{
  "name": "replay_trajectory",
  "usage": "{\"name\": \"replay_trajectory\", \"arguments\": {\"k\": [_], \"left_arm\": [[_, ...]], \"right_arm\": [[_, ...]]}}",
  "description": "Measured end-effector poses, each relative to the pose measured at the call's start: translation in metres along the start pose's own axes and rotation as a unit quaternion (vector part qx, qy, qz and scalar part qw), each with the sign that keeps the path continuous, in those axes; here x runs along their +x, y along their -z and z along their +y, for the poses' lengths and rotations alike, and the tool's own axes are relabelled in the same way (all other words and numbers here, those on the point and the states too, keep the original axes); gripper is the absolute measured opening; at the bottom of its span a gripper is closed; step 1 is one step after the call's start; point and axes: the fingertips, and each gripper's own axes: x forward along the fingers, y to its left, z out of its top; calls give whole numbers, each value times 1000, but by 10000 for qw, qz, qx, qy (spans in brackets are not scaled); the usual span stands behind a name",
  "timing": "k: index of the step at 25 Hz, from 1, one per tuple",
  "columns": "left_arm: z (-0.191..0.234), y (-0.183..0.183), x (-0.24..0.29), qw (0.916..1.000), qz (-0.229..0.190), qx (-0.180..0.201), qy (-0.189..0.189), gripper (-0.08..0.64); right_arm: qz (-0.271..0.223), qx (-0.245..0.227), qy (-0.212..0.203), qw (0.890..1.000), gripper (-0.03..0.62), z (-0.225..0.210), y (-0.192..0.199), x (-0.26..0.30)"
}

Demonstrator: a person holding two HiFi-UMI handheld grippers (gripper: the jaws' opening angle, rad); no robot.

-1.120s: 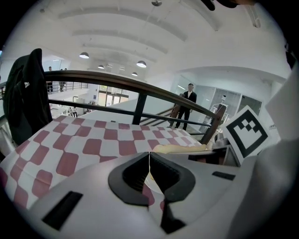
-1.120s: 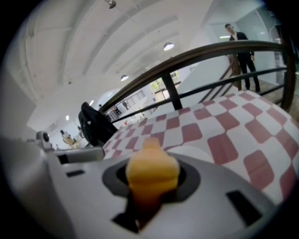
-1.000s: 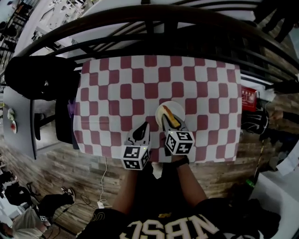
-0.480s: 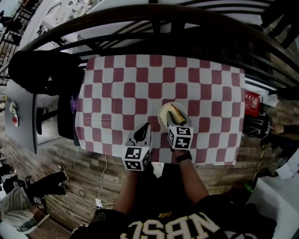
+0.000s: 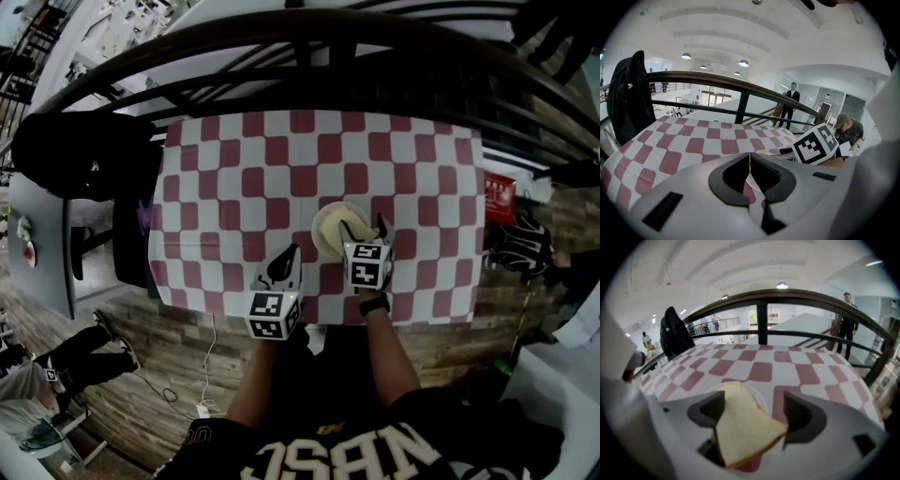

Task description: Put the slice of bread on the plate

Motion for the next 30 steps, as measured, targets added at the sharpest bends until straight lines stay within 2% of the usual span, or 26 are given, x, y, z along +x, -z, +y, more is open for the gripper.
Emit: {"name": "replay_trajectory", "arguments": {"k": [3,5,12,18,22,25,30], "left_arm": [[-3,-3,-3,10000,-22,65,70,25],[-5,-7,-6,9998,-75,126,127,25],[-14,-29,-29,9979,-426,296,392,25],[-33,-67,-66,9902,-1018,630,714,25],[-53,-96,-93,9796,-1524,878,977,25],[-65,-112,-121,9716,-1820,1023,1112,25],[-85,-126,-165,9566,-2223,1255,1404,25]], "right_arm": [[168,-140,105,9997,402,-8,8,0],[157,-36,107,9998,400,-11,6,-7],[-714,265,-142,9970,382,2,-21,-79],[-1678,172,-124,9856,220,38,-48,-162],[-2454,155,-157,9692,97,60,-83,-222],[-2855,27,-110,9583,50,82,-100,-264],[-3063,-87,-22,9519,17,109,-102,-307]]}}
